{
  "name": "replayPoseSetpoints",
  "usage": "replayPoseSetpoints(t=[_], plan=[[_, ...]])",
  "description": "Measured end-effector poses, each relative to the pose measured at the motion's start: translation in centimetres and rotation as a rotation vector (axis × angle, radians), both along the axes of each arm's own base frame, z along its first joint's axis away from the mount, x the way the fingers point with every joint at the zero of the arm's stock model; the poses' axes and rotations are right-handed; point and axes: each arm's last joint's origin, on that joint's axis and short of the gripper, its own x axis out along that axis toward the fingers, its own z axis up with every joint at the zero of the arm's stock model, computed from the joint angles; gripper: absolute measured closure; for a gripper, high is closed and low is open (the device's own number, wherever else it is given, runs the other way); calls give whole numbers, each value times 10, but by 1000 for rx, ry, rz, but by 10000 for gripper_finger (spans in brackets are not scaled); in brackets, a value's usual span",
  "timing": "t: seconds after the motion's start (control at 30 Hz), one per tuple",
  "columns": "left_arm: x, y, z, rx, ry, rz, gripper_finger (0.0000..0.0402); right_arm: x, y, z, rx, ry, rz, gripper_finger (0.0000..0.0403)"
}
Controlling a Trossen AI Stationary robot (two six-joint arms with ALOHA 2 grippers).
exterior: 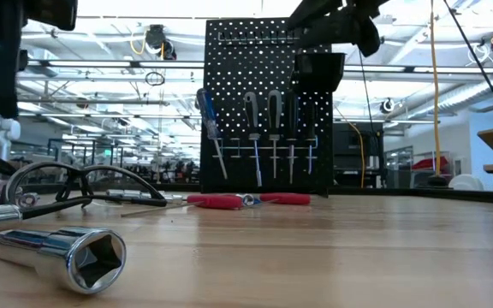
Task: Hang tools onto peg board
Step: Hang the red screwdriver onto the peg board
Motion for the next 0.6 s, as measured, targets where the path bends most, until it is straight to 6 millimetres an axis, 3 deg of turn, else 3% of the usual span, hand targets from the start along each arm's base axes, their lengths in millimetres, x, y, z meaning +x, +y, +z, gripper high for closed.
replayPoseSetpoints(t=[0.2,0.4,0.6], plan=[[-5,-4,-3,-195,148,85,162,8,4,-15,40,34,2,234],[-8,-3,-14,-188,143,288,162,14,2,-24,38,62,-2,234],[-5,-9,-16,-237,119,275,162,15,2,-25,29,72,4,234]])
